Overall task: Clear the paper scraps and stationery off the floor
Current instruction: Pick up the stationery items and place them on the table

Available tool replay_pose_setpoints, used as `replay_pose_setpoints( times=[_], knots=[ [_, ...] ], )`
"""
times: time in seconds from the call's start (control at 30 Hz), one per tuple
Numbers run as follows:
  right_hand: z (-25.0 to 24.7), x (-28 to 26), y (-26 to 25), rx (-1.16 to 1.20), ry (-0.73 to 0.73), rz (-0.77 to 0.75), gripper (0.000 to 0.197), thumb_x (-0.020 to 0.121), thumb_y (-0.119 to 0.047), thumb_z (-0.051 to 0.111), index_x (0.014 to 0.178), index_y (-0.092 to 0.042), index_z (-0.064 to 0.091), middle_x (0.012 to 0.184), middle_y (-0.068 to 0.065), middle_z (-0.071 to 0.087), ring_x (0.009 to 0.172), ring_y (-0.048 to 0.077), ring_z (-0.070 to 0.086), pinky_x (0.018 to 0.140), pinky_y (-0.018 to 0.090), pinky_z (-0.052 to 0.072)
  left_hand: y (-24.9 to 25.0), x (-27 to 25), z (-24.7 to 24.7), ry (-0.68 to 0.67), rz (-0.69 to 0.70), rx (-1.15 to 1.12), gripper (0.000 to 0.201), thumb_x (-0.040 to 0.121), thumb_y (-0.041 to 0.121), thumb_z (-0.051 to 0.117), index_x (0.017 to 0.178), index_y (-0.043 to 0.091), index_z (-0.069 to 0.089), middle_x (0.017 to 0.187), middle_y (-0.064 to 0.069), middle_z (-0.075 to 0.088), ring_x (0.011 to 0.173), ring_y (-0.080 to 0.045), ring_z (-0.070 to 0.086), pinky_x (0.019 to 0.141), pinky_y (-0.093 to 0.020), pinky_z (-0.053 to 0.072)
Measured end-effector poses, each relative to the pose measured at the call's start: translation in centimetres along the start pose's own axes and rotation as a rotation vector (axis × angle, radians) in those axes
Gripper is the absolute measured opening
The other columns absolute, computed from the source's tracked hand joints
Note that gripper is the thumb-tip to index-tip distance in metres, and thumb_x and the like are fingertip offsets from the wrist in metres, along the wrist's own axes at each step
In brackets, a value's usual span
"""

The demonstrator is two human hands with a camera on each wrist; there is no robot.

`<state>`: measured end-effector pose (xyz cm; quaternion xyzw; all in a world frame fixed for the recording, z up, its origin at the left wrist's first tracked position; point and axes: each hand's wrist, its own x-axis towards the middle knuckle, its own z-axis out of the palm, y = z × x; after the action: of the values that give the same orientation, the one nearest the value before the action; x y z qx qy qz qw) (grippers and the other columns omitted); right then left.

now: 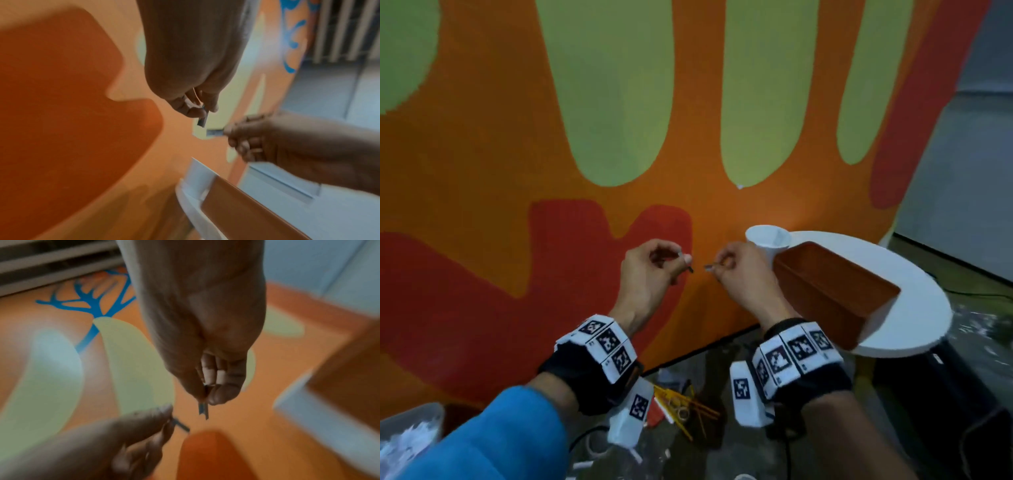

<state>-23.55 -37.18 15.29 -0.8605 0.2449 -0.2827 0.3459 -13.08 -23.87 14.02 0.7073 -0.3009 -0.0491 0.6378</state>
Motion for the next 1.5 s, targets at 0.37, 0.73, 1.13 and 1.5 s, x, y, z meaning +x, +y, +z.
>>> replay_pose_setpoints(
  times=[0.37, 0.73, 1.13, 1.5],
  knots=[
    [-10.7, 2.0, 8.9, 0.157, 0.317, 0.341, 0.027, 0.085, 0.001, 0.049, 0.075, -0.01, 0.072, 0.061, 0.014, 0.069, 0.053, 0.026, 0.069, 0.056, 0.038, 0.061, 1.8, 2.8, 16.7, -0.181, 0.16, 0.025, 0.006, 0.08, 0.017, 0.081, 0.081, 0.02, 0.076, 0.079, 0.008, 0.074, 0.076, -0.009, 0.071, 0.074, -0.04, 0.061],
    [-12.9, 1.8, 12.5, 0.079, 0.194, 0.477, 0.036, 0.083, -0.011, 0.07, 0.119, -0.012, 0.069, 0.11, 0.006, 0.071, 0.1, 0.021, 0.067, 0.076, 0.027, 0.049, 1.0, 3.6, 21.8, -0.36, 0.165, 0.306, 0.031, 0.083, 0.014, 0.076, 0.113, 0.02, 0.074, 0.108, 0.005, 0.073, 0.101, -0.007, 0.066, 0.095, -0.03, 0.054],
    [-9.5, 2.4, 8.0, 0.19, 0.035, 0.152, 0.015, 0.086, -0.013, 0.066, 0.099, -0.012, 0.073, 0.07, 0.004, 0.072, 0.059, 0.011, 0.068, 0.064, 0.03, 0.059, -0.9, 3.3, 13.9, -0.189, 0.195, 0.259, 0.018, 0.092, 0.018, 0.066, 0.104, 0.027, 0.076, 0.111, 0.015, 0.071, 0.099, 0.0, 0.063, 0.086, -0.024, 0.053],
    [10.9, -2.4, 1.4, 0.067, -0.734, 0.177, 0.01, 0.09, -0.01, 0.065, 0.089, -0.001, 0.071, 0.068, 0.013, 0.065, 0.052, 0.015, 0.059, 0.053, 0.028, 0.051, -10.7, -1.9, -4.0, -0.03, -0.126, 0.352, 0.012, 0.091, 0.017, 0.068, 0.094, 0.025, 0.076, 0.091, 0.017, 0.07, 0.088, 0.005, 0.063, 0.08, -0.016, 0.047]
  ],
)
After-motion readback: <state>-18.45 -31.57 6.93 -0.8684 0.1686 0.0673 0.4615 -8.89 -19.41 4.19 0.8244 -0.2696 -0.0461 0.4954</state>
